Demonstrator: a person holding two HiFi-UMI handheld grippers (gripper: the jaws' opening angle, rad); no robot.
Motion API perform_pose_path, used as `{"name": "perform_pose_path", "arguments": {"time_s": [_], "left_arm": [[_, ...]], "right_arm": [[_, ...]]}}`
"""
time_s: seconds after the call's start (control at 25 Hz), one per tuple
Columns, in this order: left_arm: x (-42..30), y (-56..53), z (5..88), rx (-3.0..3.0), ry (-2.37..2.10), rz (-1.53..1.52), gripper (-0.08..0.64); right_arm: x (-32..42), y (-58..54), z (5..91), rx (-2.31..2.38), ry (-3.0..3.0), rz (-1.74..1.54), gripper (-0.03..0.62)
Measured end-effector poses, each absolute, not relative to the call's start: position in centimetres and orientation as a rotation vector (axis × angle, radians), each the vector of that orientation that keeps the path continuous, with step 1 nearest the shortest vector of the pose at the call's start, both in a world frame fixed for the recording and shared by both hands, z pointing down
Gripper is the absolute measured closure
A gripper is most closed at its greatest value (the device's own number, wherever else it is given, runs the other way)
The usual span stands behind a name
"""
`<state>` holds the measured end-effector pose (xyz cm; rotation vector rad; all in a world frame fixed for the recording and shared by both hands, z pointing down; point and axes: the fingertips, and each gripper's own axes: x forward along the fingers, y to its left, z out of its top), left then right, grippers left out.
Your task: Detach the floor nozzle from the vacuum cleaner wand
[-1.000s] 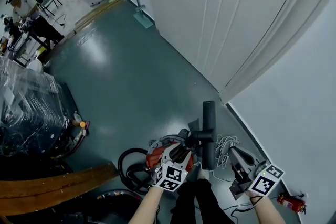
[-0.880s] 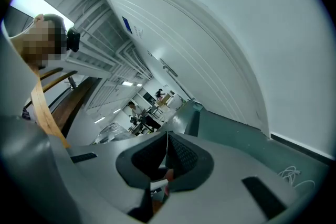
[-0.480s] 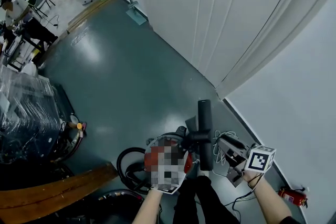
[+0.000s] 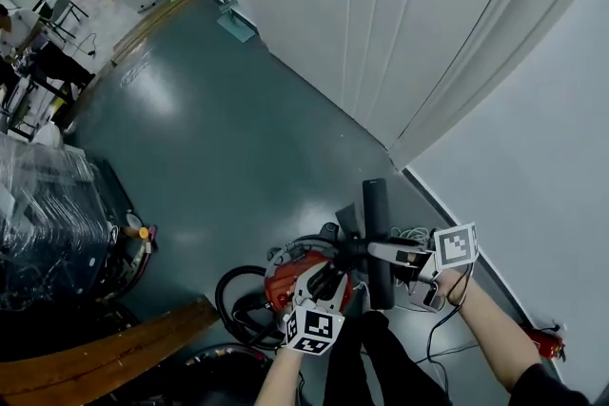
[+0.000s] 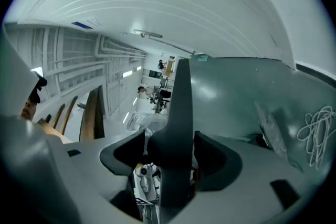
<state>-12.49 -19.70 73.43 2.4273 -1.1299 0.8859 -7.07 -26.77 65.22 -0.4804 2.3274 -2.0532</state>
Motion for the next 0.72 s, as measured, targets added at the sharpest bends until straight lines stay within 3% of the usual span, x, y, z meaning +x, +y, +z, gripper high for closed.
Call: {"name": "perform_pose_path", "arguments": {"time_s": [0.2,0.6,0.72], "left_arm": [[-12.2,-19.5,73.7,2.428,-1.119,0.894,0.405],[-13.1,-20.9,73.3,2.405,-1.152,0.887,0.405],[-13.2,-21.1,72.9,2.406,-1.161,0.874,0.405]], "right_arm": [[-7.1,-25.8,66.8,-0.538,2.407,-2.096,0.348],[-7.9,-27.4,65.7,-0.677,2.616,-1.894,0.359],[-8.1,-27.6,65.4,-0.645,2.536,-1.964,0.360]]}}
